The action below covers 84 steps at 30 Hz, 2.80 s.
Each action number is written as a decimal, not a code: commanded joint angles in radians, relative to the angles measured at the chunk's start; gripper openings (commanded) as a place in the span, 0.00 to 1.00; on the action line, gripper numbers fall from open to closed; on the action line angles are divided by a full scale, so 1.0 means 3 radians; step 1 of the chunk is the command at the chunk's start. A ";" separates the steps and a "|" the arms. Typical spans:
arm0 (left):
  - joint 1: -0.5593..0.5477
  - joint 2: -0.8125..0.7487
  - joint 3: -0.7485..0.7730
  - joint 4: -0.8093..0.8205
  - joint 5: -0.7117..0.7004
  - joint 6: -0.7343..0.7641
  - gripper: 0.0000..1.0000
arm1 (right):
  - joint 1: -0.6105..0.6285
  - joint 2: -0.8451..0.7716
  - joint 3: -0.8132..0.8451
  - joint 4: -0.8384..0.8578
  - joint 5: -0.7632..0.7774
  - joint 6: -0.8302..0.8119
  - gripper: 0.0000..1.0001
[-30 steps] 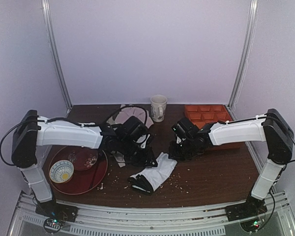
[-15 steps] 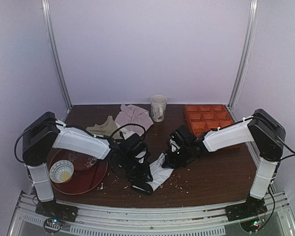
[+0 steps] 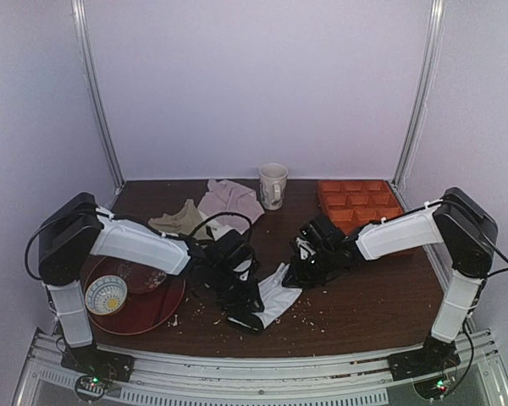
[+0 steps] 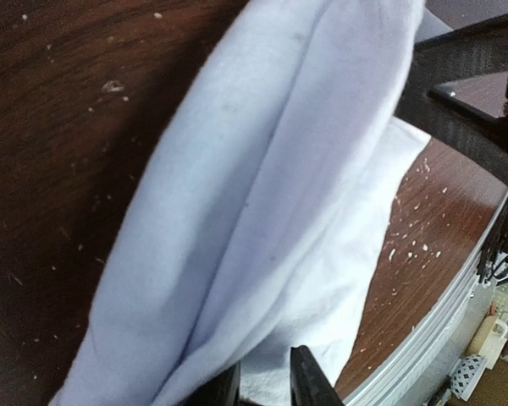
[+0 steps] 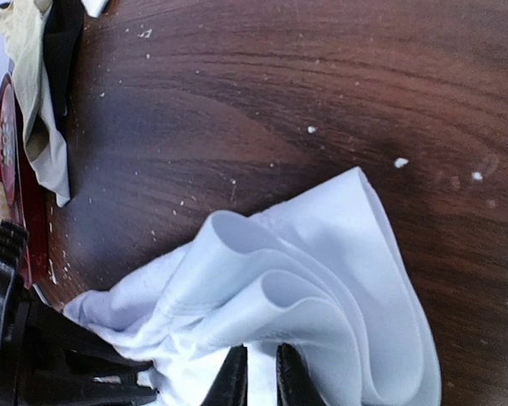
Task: Roll the underwear
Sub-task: Smooth out the underwear at the center of the board, then rotate the underwear at the center of the board.
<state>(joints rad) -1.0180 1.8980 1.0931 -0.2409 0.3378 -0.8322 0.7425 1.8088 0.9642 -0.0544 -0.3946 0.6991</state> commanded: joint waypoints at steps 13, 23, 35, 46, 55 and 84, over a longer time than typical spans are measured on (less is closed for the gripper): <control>-0.0012 -0.0230 0.0426 -0.0666 -0.0202 0.0349 0.42 | -0.0186 -0.0137 0.0542 -0.1102 0.0487 -0.0642 0.22; -0.0109 -0.0255 0.0423 -0.0846 -0.0214 0.0175 0.42 | -0.0225 0.0176 0.0608 -0.0962 0.0324 -0.0712 0.20; -0.0125 0.0146 0.0522 -0.1307 -0.0520 0.0406 0.21 | -0.0050 -0.0285 -0.0078 -0.0692 0.0206 -0.0394 0.10; 0.0062 0.0177 0.0700 -0.1441 -0.0922 0.1155 0.25 | 0.0494 -0.0717 -0.0575 -0.0302 0.0380 0.0306 0.10; 0.0151 -0.0062 0.0901 -0.1571 -0.0995 0.1531 0.29 | 0.0609 -0.1115 -0.0633 -0.0577 0.0708 0.0379 0.12; 0.0149 -0.0397 -0.0081 -0.1239 -0.0759 -0.0706 0.29 | -0.0006 0.0374 0.0837 -0.0822 0.0248 -0.0584 0.14</control>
<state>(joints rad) -0.9760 1.7432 1.0260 -0.6434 0.1188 -1.0435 0.7467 1.8996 1.2118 -0.2878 -0.2882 0.5507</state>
